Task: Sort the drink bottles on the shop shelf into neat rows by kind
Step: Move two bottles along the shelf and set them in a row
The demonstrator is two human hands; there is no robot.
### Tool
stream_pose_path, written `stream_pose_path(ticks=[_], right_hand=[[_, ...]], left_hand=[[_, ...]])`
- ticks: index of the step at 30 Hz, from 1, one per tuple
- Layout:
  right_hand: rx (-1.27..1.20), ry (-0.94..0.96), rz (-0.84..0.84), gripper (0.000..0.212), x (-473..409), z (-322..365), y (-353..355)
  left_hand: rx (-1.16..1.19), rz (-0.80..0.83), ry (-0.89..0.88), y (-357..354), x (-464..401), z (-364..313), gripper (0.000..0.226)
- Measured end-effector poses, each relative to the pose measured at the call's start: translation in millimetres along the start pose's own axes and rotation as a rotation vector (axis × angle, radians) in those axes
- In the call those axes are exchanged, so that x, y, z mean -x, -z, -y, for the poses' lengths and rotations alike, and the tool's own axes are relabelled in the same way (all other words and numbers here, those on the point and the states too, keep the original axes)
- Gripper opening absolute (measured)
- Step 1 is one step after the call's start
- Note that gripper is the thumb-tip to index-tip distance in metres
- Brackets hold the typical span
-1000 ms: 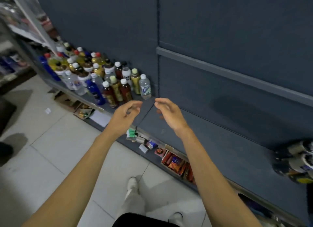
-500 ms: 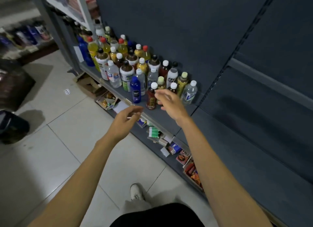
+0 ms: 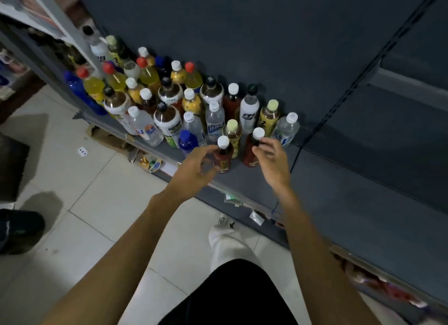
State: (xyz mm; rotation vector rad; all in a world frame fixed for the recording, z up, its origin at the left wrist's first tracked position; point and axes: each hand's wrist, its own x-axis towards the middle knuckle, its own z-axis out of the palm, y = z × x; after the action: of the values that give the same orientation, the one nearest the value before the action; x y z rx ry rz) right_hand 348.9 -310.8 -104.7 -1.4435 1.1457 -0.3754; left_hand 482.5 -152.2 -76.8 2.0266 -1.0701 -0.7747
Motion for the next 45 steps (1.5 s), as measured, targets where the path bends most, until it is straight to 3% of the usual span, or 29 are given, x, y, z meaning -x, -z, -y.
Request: stream_pose_path(ticks=[3,7,10,12,16,24,32,38,42,45], right_hand=[[0.037,-0.105,-0.239,0.048,-35.0,-22.5,-14.8],[0.049,-0.176,-0.191,0.080,-68.0,-31.3,-36.0],[0.038,-0.174,-0.190,0.089,-82.4,-31.5,-43.9],[0.109,-0.183,-0.179,0.080,-83.4,-28.7,-47.8],[0.147,-0.174,-0.240,0.066,-78.8,-30.7,-52.5],[0.138,-0.199,-0.430,0.056,-30.7,-12.6,-61.4],[0.201,-0.088,-0.692,0.052,56.0,24.7,-67.0],[0.020,-0.036,-0.869,0.057,112.9,39.1,-55.3],[-0.152,0.116,-1.044,0.039,150.6,55.9,-39.9],[-0.221,0.198,-1.104,0.041,180.2,56.1,-20.3]], left_hand=[[-0.246,0.188,-0.057,3.3,-36.5,15.5,0.069],[-0.283,0.249,-0.114,5.1,-86.5,38.0,0.085],[-0.265,0.314,-0.135,-0.6,-113.6,50.7,0.069],[-0.201,0.320,-0.095,-4.8,-125.1,57.7,0.052],[-0.049,0.448,0.032,-2.9,-138.3,66.6,0.059],[0.010,0.491,-0.001,5.9,-143.0,63.3,0.047],[0.110,0.658,-0.316,46.4,-133.5,16.2,0.045],[0.205,0.728,-0.494,39.5,-112.2,-39.4,0.043],[0.338,0.786,-0.481,27.3,-84.8,-86.4,0.033],[0.396,0.811,-0.503,10.5,-53.8,-122.9,0.031]])
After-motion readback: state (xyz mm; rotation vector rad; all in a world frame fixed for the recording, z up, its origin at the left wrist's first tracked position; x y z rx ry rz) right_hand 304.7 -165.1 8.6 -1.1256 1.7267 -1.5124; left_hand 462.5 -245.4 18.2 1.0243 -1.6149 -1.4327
